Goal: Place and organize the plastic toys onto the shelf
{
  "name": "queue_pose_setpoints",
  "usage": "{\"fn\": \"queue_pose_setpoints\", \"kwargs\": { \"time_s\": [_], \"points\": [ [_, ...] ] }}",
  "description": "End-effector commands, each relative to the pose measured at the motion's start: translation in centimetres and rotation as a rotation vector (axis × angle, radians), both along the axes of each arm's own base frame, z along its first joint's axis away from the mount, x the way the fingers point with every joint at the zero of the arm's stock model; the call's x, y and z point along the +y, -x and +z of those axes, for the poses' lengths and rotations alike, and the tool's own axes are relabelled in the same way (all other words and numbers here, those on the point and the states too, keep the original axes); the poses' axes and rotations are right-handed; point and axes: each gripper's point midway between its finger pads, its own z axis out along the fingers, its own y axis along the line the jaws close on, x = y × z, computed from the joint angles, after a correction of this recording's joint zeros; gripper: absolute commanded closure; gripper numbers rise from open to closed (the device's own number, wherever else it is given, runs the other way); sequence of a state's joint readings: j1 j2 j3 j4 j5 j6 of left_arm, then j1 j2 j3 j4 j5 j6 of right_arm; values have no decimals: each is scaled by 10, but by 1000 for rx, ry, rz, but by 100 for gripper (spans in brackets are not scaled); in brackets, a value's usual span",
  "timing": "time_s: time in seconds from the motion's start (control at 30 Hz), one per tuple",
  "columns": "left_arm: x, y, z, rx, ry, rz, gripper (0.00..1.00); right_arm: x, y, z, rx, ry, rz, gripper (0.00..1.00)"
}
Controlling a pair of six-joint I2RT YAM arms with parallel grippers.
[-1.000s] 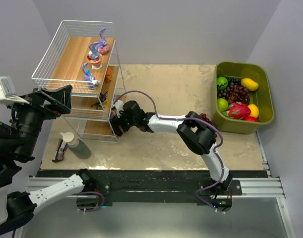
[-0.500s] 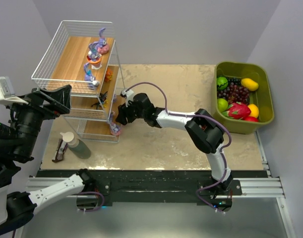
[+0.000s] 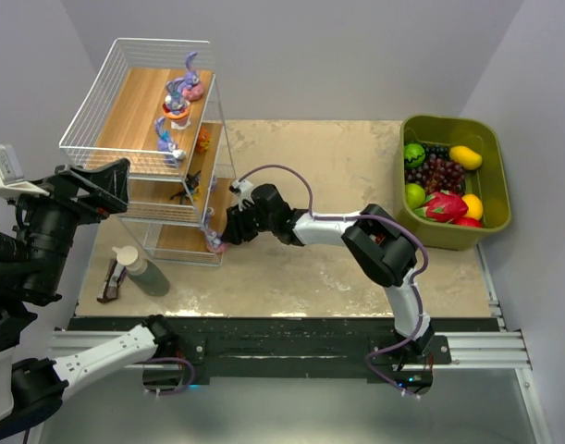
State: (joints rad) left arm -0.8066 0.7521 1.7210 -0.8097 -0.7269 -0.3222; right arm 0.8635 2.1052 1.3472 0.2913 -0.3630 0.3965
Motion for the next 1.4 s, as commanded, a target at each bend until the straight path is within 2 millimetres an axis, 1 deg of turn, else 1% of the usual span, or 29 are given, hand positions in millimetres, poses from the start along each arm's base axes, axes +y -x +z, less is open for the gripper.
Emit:
{"fn": "queue_pose_setpoints", "kwargs": {
  "time_s": [0.0,0.13,0.27,0.37,0.6,0.67,0.9,1.2,1.37],
  "points": [
    [4,0,3,-13,14,17,0,2,10,19,19,-55,15,59],
    [5,-1,2,-10,6,25,0,3,8,18,13,-48,17,59],
    [5,-1,2,-9,2,27,1,7,2,25,-14,-57,13,59],
    [6,0,2,-11,5,30,0,10,-3,24,-23,-49,14,59],
    [7,0,2,-10,7,35,0,15,-6,23,-37,-49,26,59],
    [7,0,2,-11,5,34,0,18,-6,23,-35,-55,35,60],
    [5,-2,3,-10,2,34,0,22,-4,12,-14,-46,50,61],
    [8,-1,3,-12,3,38,0,28,3,5,-24,-29,64,62],
    [8,0,3,-12,3,37,0,31,4,3,-34,-23,66,63]
  ]
}}
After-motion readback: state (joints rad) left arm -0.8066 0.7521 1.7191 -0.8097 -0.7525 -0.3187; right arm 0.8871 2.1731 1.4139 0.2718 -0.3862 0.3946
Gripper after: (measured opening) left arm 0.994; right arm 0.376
